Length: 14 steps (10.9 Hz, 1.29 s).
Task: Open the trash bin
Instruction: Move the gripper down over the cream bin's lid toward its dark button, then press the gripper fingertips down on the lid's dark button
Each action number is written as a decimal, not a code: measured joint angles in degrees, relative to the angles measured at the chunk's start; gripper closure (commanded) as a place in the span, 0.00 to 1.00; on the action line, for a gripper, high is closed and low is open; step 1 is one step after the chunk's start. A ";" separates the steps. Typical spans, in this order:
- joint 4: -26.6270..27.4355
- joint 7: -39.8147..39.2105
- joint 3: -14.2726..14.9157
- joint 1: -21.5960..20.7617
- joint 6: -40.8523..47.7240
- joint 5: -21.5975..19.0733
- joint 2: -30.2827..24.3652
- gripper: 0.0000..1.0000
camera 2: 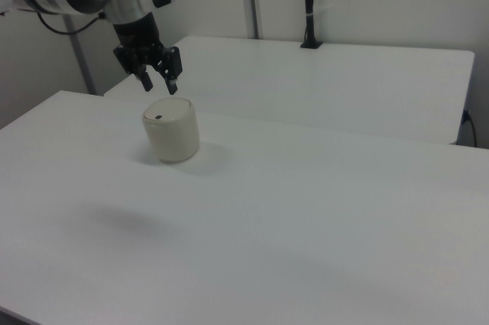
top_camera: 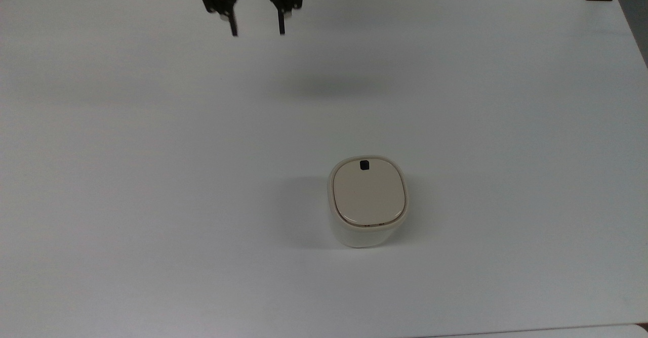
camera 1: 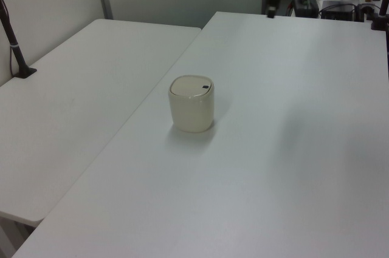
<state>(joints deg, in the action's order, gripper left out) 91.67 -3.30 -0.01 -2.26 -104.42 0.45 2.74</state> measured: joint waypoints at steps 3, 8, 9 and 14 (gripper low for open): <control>0.04 17.80 -0.06 -4.57 -14.63 -0.02 4.60 1.00; 0.34 37.09 -0.09 -9.21 -30.90 0.04 12.31 1.00; 0.69 38.41 -0.09 -9.83 -33.95 0.04 14.16 1.00; 3.16 39.66 -0.10 -11.70 -38.00 0.16 17.56 1.00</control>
<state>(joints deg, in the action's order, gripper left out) 94.83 36.37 -0.11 -13.96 -142.42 0.61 20.30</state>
